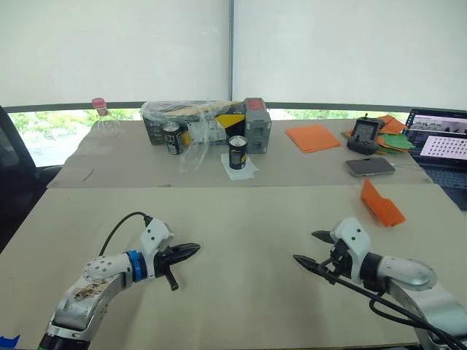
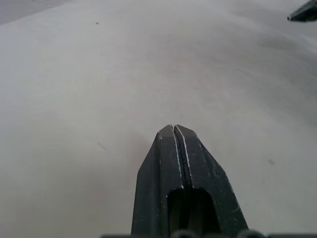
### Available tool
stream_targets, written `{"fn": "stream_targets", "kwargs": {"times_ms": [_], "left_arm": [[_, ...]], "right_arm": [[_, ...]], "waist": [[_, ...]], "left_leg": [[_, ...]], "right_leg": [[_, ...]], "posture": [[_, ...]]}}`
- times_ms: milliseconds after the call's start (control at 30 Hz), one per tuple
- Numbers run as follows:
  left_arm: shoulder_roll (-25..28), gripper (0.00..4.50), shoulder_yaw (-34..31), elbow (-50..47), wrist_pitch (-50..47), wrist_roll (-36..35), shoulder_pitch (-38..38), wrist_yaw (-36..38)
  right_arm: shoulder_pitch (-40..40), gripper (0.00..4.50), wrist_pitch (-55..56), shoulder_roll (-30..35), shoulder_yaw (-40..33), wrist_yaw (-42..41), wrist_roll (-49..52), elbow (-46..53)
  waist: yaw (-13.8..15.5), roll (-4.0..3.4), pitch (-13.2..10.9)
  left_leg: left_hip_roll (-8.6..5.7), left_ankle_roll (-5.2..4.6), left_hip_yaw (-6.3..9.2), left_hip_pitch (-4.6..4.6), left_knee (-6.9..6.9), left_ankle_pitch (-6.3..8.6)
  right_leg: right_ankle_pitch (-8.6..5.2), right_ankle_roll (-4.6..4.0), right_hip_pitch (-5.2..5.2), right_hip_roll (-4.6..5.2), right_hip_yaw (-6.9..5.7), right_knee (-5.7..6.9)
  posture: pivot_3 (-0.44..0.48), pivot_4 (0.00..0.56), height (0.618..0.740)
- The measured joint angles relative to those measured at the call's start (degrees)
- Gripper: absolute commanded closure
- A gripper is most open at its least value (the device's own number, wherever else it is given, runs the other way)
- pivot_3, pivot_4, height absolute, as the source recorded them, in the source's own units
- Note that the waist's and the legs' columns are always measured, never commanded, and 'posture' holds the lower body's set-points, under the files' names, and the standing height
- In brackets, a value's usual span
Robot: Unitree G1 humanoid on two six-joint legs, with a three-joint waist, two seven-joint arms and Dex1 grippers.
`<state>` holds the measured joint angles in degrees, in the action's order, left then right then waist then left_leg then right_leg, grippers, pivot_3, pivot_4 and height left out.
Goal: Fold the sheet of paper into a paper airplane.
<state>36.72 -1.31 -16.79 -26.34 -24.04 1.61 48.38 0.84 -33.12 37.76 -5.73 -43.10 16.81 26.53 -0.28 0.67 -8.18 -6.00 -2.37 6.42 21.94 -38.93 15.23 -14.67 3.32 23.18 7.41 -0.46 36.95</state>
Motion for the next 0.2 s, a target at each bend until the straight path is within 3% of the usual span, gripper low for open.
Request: {"fn": "stream_targets", "kwargs": {"times_ms": [200], "left_arm": [[-0.59,4.5,0.0,0.0,0.9,0.49,-0.19,-0.58]], "right_arm": [[-0.04,0.07,0.21,0.11,0.0,-0.11,0.24,-0.51]], "waist": [[0.91,0.0,0.0]], "left_leg": [[0.01,0.02,-0.1,0.07,0.05,-0.05]], "right_leg": [[0.03,0.02,-0.01,-0.05,0.17,0.11]], "posture": [[0.0,0.15,0.74]]}}
